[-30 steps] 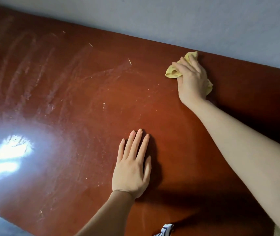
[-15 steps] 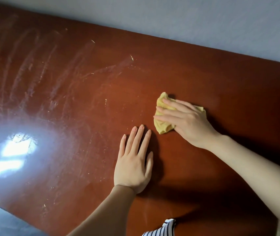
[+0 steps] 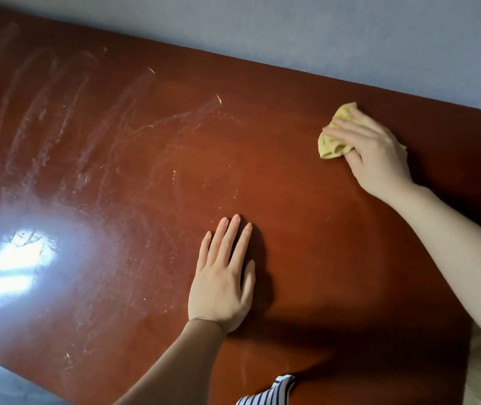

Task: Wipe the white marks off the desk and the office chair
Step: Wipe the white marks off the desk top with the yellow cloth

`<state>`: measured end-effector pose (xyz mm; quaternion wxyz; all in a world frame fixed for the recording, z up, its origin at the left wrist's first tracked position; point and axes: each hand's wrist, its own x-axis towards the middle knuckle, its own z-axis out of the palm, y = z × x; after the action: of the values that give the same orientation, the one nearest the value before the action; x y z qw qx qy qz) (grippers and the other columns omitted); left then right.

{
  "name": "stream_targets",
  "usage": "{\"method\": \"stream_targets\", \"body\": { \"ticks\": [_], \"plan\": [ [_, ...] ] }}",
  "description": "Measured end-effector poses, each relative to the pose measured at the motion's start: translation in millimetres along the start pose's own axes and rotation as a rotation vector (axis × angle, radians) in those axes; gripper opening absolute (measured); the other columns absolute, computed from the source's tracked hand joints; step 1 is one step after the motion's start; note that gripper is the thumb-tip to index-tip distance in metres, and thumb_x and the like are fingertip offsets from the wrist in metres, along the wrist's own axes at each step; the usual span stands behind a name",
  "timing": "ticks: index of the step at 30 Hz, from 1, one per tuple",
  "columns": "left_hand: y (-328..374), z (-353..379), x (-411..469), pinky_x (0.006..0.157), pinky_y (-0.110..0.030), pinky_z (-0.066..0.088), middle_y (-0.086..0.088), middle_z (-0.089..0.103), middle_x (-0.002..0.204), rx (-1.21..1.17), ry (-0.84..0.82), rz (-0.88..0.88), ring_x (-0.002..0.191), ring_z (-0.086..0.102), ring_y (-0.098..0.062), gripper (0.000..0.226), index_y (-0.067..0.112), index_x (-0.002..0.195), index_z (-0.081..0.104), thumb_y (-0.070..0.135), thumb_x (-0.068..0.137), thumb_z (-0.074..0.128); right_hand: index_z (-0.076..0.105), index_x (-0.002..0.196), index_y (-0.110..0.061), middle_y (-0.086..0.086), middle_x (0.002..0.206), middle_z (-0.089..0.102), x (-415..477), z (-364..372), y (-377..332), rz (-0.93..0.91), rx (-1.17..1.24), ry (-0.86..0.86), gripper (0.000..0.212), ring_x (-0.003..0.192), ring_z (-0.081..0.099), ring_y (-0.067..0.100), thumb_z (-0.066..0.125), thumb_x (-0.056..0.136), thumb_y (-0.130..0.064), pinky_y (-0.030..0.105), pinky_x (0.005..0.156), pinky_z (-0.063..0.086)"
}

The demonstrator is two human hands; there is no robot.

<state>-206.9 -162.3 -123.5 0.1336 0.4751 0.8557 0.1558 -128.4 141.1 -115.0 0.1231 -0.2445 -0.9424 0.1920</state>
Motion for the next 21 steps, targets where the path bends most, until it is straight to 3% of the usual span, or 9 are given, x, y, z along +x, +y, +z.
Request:
{"method": "stream_targets", "body": {
  "ticks": [11,15,21],
  "plan": [
    [-1,-2,1,0.119,-0.035,0.004,0.000,0.021,0.156,0.015,-0.006,0.000,0.146,0.008,-0.017,0.055,0.020,0.150,0.025,0.033,0.097,0.031,0.056,0.131,-0.022,-0.003,0.141,0.048,103,43,-38,0.275,-0.067,0.197,0.042,0.141,0.026,0.017,0.048,0.092,-0.006,0.032,0.115,0.017],
    [-2,-2,1,0.119,-0.034,0.003,0.000,0.020,0.157,0.025,-0.016,-0.005,0.147,0.008,-0.017,0.055,0.021,0.150,0.025,0.033,0.097,0.031,0.054,0.132,-0.027,-0.008,0.144,0.044,117,64,-81,0.172,-0.022,0.090,0.041,0.142,0.021,0.013,0.046,0.096,-0.010,0.029,0.115,0.011],
    [-3,-2,1,0.119,-0.034,0.002,0.000,0.020,0.156,0.036,-0.018,-0.006,0.146,0.008,-0.018,0.055,0.021,0.150,0.024,0.034,0.097,0.031,0.056,0.130,-0.027,-0.007,0.141,0.049,82,77,-131,-0.210,0.053,-0.099,0.044,0.140,0.026,0.012,0.044,0.093,-0.006,0.028,0.115,0.010]
  ]
}}
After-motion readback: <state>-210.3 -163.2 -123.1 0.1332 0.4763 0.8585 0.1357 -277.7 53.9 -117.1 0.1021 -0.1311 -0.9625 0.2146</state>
